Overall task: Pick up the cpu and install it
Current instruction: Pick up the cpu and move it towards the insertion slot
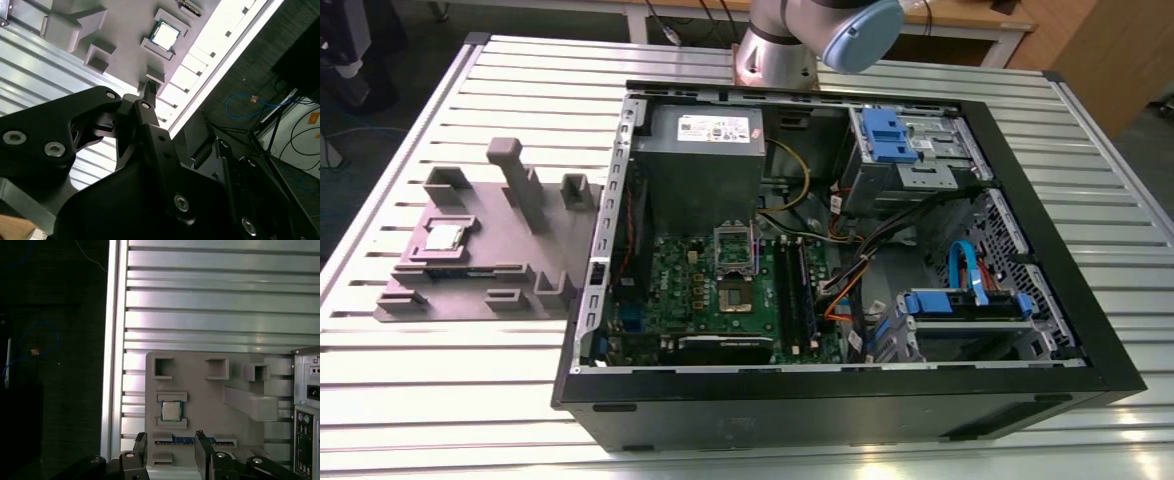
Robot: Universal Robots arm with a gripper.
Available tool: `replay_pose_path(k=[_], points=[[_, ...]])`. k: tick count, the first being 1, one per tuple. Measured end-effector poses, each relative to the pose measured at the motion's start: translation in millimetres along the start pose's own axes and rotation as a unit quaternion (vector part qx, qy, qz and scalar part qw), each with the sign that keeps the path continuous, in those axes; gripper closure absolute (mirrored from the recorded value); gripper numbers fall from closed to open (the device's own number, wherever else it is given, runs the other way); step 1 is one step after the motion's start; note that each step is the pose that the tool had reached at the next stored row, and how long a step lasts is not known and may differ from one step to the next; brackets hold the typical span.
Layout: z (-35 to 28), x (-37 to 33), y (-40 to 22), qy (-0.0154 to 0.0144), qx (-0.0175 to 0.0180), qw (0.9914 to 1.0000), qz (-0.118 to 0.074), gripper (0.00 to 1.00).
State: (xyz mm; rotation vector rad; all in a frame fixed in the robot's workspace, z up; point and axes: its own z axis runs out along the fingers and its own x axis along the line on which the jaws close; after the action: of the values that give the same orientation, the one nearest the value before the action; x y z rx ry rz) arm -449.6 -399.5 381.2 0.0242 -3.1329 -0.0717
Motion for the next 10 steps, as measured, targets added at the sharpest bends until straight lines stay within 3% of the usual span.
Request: replay_pose_path(k=[4,5,10], points=[[3.6,0.1,-0.1,0.0001,0.0001,1.00000,-0.002,0.48],[4.7,0.0,-0.2,0.0002,0.0001,1.00000,-0.002,0.42],[13.3,0.0,-0.8,0.0003,0.0001,0.99999,-0.005,0.42]])
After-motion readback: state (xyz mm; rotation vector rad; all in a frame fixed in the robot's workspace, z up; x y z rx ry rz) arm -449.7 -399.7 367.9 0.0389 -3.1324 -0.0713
